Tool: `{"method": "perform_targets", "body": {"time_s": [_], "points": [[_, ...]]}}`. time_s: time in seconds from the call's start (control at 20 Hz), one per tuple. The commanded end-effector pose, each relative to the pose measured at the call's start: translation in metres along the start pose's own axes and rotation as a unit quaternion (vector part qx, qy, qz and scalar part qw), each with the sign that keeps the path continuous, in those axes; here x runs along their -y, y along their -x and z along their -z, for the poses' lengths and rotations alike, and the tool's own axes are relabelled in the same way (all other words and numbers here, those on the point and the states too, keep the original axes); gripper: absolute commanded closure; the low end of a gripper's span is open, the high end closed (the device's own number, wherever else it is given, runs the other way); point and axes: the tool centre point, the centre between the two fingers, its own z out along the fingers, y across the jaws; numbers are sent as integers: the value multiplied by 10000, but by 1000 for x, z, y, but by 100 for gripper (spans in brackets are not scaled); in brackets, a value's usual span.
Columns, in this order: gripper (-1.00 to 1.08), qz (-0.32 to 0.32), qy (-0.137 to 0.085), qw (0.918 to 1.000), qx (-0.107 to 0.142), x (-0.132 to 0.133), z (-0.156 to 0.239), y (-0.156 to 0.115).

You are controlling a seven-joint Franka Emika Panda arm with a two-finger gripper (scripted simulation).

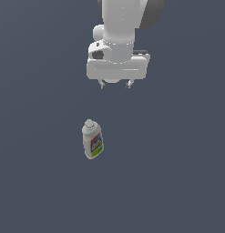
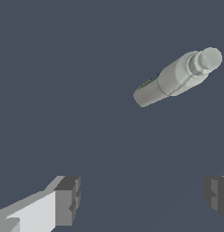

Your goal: Pick up the object and move it to a goal position.

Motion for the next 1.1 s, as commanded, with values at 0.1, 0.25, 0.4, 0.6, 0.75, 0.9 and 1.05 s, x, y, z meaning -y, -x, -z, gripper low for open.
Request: {"method": "perform_targets", "body": {"time_s": [0.1, 0.25, 0.4, 0.6, 0.75, 0.9, 1.05], "points": [[-92, 1, 11, 10000, -4, 0, 1, 0], [-92, 10, 69, 10000, -24, 0, 5, 1], [-92, 37, 137, 9999, -47, 0, 9, 2], [-92, 58, 151, 9999, -52, 0, 10, 3], [-92, 1, 140, 9999, -49, -1, 9, 1], [-92, -126, 128, 9998, -48, -3, 9, -2], [-92, -330, 106, 9994, -45, -6, 8, -8]]}}
